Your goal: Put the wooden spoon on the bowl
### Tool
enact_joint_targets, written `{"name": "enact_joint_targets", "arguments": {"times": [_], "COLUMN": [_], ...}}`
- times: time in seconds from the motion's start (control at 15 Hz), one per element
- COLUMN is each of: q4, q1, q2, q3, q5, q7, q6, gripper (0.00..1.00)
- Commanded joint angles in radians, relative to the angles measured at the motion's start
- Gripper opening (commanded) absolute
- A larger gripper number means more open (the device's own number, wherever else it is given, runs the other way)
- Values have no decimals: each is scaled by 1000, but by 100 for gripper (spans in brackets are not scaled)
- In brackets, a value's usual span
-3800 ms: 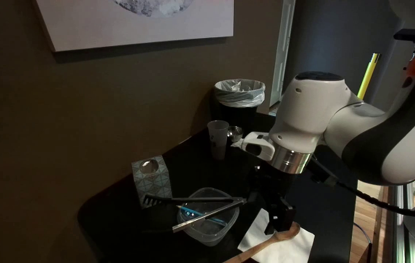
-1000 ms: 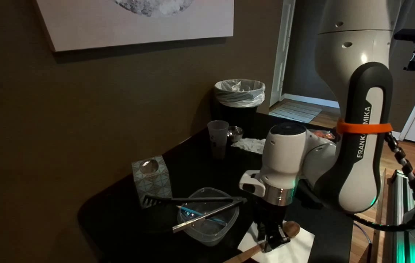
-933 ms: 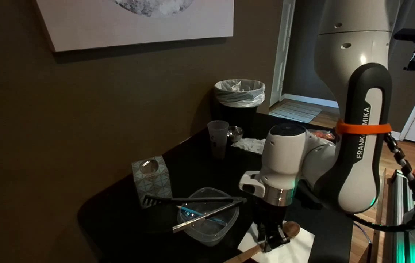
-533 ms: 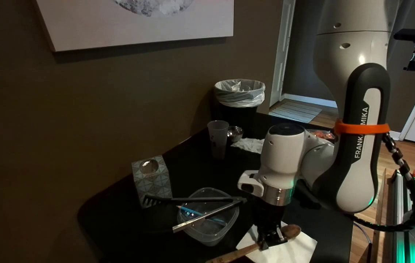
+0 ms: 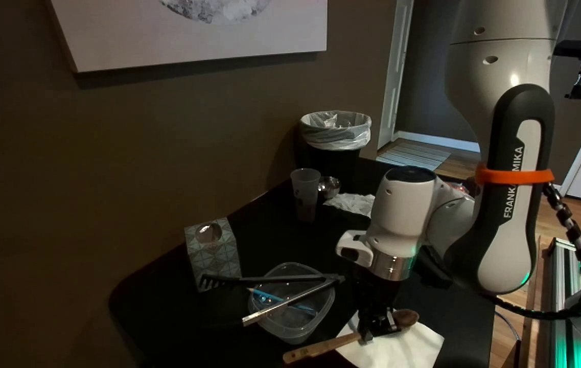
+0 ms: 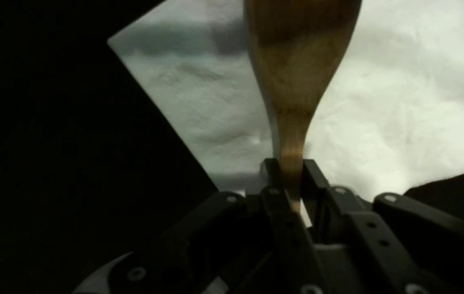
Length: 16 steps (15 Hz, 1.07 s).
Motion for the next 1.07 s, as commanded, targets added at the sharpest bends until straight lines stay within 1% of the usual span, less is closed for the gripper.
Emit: {"name": "enact_joint_targets", "arguments": {"times": [0.0, 0.07, 0.13, 0.27, 0.33, 0.47, 0.53, 0.67, 0.73, 0.87, 0.93, 1.0], "q4": [-91, -108, -123, -151, -98, -103, -97, -149, -93, -111, -130, -102], "q1": [-37, -45, -81, -108, -121, -149, -155, -192, -207, -295, -351, -362], "q2": [-86, -105, -113, -144, -111, -156, -181, -279, -273, -319, -337, -351], "q3": [29, 39, 72, 98, 109, 137, 139, 178, 191, 284, 356, 383], "q5": [-50, -63, -86, -111, -122, -133, -151, -140, -172, -193, -182, -167], "q7": [20, 15, 14, 20, 16, 30, 54, 71, 102, 124, 117, 122], "q6": [78, 87, 104, 87, 73, 81, 66, 43, -12, -82, -107, -157], "gripper": [4, 4, 4, 4, 4, 4, 4, 4, 4, 4, 4, 4]}}
